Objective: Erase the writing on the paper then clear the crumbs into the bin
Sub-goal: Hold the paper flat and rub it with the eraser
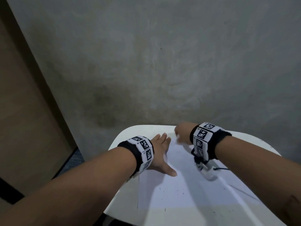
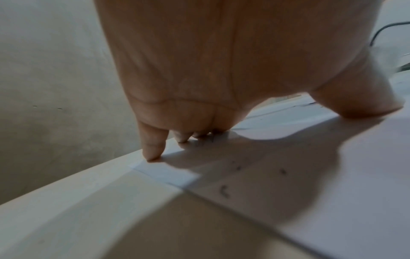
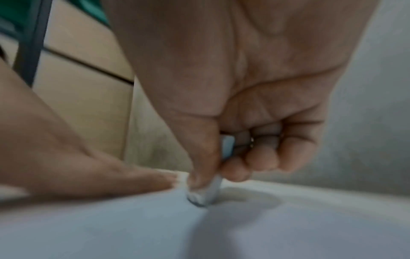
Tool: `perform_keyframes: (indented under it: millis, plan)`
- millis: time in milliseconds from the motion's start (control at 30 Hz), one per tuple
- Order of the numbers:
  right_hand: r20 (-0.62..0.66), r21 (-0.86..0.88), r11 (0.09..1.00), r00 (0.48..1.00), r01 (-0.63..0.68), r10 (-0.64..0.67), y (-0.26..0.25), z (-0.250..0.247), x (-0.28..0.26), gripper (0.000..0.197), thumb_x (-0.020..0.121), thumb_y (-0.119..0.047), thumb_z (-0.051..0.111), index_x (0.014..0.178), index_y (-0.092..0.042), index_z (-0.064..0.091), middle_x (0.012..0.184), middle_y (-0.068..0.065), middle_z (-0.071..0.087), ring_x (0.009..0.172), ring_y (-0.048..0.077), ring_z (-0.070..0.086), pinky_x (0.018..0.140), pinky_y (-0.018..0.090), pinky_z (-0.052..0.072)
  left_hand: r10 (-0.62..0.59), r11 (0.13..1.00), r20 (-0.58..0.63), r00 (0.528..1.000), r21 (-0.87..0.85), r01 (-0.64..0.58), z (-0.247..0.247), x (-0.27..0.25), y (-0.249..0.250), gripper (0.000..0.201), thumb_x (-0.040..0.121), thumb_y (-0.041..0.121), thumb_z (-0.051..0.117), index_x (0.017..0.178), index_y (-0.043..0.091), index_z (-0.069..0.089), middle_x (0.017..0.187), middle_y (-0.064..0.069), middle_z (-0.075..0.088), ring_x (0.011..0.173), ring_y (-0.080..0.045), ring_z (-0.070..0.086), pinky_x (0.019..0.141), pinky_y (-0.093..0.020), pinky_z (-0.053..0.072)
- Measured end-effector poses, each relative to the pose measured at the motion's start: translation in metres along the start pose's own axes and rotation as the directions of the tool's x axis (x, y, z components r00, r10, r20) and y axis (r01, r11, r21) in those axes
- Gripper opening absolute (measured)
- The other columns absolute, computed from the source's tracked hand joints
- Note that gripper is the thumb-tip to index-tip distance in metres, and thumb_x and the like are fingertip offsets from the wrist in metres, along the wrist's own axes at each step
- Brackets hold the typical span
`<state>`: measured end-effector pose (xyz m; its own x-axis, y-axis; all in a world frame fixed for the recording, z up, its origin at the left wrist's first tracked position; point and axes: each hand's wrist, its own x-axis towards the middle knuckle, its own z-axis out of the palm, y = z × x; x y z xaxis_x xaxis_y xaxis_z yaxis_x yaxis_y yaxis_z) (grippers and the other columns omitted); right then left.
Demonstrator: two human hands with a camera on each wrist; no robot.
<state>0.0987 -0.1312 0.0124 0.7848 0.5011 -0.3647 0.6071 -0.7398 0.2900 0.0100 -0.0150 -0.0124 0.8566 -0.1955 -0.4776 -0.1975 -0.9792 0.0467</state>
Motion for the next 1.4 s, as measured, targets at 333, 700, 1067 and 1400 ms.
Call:
perform_keyframes:
  millis: [333, 700, 1067, 1400]
  plan:
    - [-0.051, 0.004, 0.999, 0.998, -0.038, 0.038, 0.008, 0.003, 0.01, 0.015, 0.083, -0.02, 0.06, 0.091, -0.011, 0.068, 0.097, 0.004, 0.071, 0.082, 0.027, 0.064, 0.076, 0.029, 0.055, -0.003, 1.0, -0.004, 1.0, -0.003, 0.003, 0.002, 0.003, -0.003, 0.125, 0.076, 0.078, 0.059, 0.156, 0.02, -0.019, 0.163, 0.002, -0.024, 0.151, -0.019, -0.017, 0.12, -0.048, 0.001]
    - [-0.004, 0.027, 0.996, 0.996, 0.084, -0.084, -0.016, 0.003, 0.006, 0.028, 0.087, -0.014, 0.056, 0.112, -0.012, 0.068, 0.097, 0.005, 0.069, 0.09, 0.026, 0.066, 0.067, 0.024, 0.049, -0.007, 1.0, 0.006, 1.0, -0.018, 0.007, 0.004, 0.005, -0.002, 0.124, 0.074, 0.078, 0.062, 0.156, 0.026, -0.015, 0.164, 0.005, -0.021, 0.151, -0.021, -0.016, 0.12, -0.05, 0.004]
    - [0.006, 0.173, 0.984, 0.999, 0.044, -0.046, -0.015, 0.003, -0.001, 0.032, 0.088, -0.02, 0.057, 0.117, -0.01, 0.065, 0.113, 0.007, 0.068, 0.104, 0.026, 0.064, 0.082, 0.029, 0.049, 0.015, 0.999, -0.041, 0.999, -0.036, -0.017, 0.003, 0.0, -0.002, 0.124, 0.076, 0.076, 0.062, 0.157, 0.022, -0.015, 0.164, 0.003, -0.02, 0.151, -0.019, -0.014, 0.12, -0.044, 0.003]
    - [0.174, 0.927, 0.3, 0.965, -0.228, 0.196, 0.057, 0.045, -0.012, 0.04, 0.101, -0.012, 0.041, 0.063, -0.002, 0.048, 0.041, 0.004, 0.052, 0.022, 0.006, 0.039, 0.031, 0.01, 0.032, -0.05, 0.998, -0.084, 0.995, 0.04, 0.053, 0.001, 0.015, -0.002, 0.131, 0.068, 0.089, 0.051, 0.157, 0.017, -0.013, 0.164, 0.001, -0.019, 0.151, -0.016, -0.014, 0.122, -0.048, -0.006]
